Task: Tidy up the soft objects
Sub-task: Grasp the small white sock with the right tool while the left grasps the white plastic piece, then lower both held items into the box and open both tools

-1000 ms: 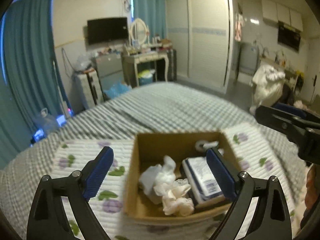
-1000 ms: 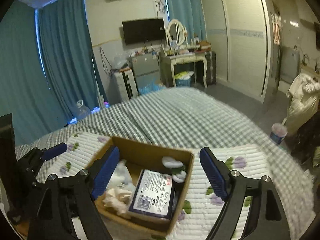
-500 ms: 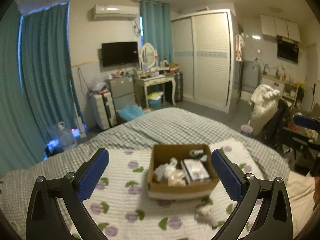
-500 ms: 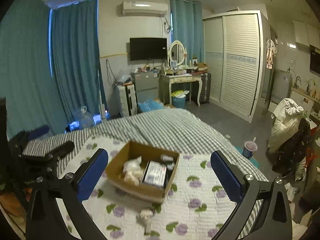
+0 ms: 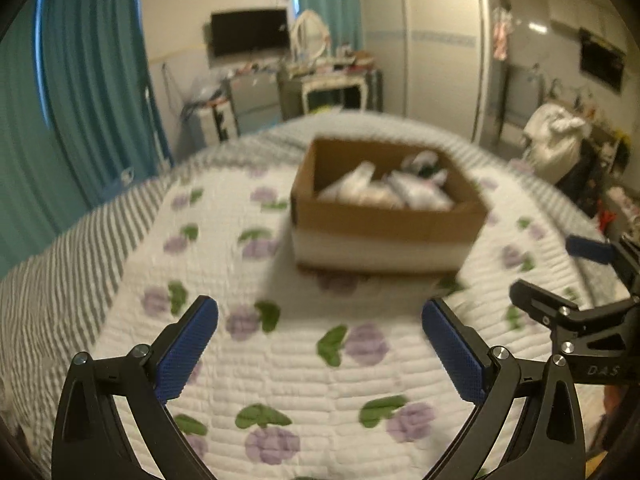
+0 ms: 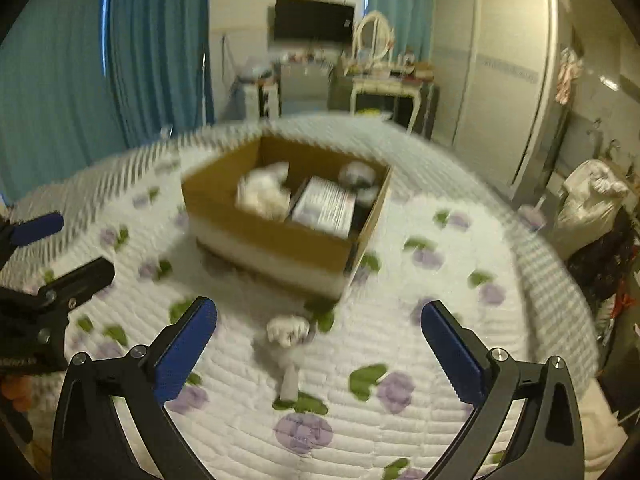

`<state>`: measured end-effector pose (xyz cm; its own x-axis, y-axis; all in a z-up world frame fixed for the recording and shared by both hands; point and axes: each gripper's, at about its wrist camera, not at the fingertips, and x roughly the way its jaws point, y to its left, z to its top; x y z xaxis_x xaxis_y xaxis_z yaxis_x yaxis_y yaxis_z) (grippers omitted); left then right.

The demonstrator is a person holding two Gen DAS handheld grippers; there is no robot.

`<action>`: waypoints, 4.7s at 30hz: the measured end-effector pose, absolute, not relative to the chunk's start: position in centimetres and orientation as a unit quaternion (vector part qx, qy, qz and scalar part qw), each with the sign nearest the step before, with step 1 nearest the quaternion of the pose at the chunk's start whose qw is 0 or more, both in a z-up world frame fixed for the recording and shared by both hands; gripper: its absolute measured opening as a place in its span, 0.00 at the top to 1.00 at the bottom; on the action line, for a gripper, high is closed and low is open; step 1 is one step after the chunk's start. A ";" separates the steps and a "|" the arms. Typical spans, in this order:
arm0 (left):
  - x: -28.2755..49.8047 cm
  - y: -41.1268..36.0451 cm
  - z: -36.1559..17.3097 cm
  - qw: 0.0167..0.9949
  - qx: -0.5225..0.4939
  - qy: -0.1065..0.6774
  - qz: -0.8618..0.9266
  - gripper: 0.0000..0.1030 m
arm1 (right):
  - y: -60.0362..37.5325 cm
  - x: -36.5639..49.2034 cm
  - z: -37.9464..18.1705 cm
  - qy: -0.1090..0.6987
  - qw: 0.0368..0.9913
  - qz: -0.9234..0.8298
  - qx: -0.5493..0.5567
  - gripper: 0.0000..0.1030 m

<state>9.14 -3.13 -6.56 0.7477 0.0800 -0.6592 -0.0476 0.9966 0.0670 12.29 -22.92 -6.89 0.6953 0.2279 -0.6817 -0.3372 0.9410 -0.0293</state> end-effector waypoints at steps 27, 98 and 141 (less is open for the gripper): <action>10.9 -8.9 -8.8 0.912 -0.002 0.410 0.018 0.00 | -23.3 16.7 -9.7 0.383 0.881 0.222 -0.170 0.77; 12.5 -4.7 4.2 0.952 0.064 0.294 -0.056 0.68 | -21.6 15.3 3.9 0.255 0.936 0.228 -0.087 0.77; 23.5 -2.8 5.7 0.965 0.055 0.254 -0.039 0.16 | -20.3 31.8 4.4 0.320 0.930 0.182 0.011 0.48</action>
